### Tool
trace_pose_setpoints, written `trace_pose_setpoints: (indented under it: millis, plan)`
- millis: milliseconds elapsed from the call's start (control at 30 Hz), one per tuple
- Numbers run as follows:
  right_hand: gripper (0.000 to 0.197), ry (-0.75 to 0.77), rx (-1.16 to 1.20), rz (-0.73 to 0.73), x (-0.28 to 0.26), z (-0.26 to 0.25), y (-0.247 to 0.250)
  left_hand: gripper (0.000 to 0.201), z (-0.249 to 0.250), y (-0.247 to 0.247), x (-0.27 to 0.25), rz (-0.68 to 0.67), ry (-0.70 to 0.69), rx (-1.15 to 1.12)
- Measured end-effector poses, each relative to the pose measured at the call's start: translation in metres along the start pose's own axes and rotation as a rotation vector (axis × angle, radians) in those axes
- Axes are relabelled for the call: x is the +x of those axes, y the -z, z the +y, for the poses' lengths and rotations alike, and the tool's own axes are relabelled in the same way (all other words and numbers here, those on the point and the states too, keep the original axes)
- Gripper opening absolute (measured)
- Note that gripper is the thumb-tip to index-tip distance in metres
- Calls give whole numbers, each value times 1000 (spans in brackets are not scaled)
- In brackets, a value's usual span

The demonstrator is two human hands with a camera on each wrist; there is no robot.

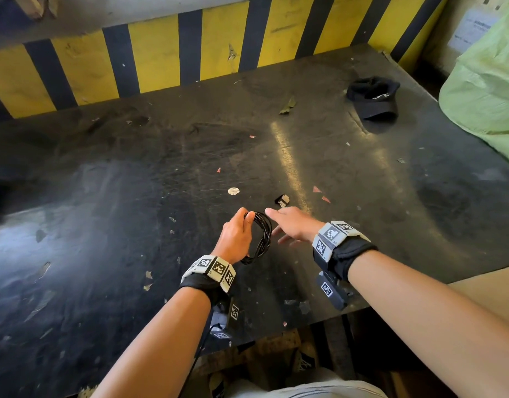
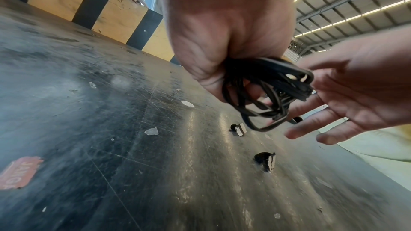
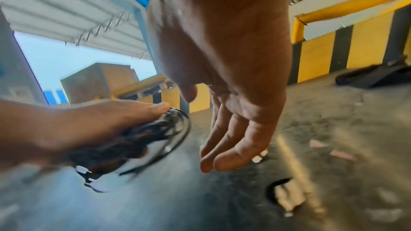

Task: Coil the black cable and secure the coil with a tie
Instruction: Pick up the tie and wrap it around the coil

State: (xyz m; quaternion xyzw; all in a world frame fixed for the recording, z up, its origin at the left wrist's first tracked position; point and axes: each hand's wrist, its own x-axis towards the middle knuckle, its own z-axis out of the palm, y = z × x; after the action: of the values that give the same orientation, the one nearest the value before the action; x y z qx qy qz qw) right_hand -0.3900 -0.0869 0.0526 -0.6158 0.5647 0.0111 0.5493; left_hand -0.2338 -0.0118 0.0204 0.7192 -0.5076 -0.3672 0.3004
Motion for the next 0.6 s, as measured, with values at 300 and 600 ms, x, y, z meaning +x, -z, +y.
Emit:
trace_pose_setpoints:
  millis: [300, 600]
  plan:
    - [27, 25, -421, 245, 51, 39, 57, 36, -3, 4, 34, -34, 3, 113]
    - [42, 182, -679, 230, 132, 40, 57, 34, -23, -15, 69, -63, 21, 130]
